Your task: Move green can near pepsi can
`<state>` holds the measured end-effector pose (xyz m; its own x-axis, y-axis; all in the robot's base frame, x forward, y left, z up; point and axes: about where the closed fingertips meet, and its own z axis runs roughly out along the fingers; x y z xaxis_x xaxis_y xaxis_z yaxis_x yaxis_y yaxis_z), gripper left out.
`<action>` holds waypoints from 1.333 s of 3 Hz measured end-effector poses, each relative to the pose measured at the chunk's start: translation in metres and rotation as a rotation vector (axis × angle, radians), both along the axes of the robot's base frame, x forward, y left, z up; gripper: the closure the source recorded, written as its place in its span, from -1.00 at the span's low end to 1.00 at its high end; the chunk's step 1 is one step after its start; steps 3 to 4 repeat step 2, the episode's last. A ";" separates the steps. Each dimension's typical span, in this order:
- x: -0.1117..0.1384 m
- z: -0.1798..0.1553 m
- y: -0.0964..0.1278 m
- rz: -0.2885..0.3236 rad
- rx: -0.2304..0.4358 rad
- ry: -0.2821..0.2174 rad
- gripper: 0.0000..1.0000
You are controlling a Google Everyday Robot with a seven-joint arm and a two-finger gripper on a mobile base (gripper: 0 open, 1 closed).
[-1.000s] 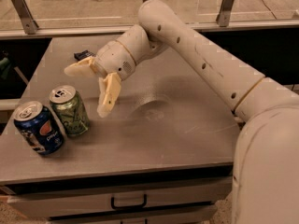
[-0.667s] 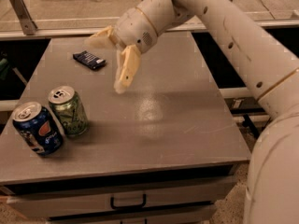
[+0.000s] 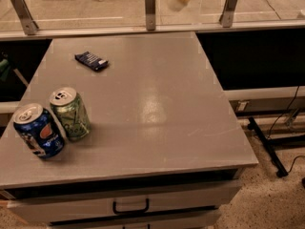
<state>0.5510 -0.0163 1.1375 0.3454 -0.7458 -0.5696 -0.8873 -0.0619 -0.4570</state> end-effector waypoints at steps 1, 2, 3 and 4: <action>0.011 0.022 -0.028 -0.096 -0.030 -0.080 -1.00; 0.012 0.022 -0.026 -0.094 -0.026 -0.083 -1.00; 0.012 0.022 -0.026 -0.094 -0.026 -0.083 -1.00; 0.012 0.022 -0.026 -0.094 -0.026 -0.083 -1.00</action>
Offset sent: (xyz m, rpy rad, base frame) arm 0.0102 -0.0305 0.0243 -0.0308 -0.0844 -0.1006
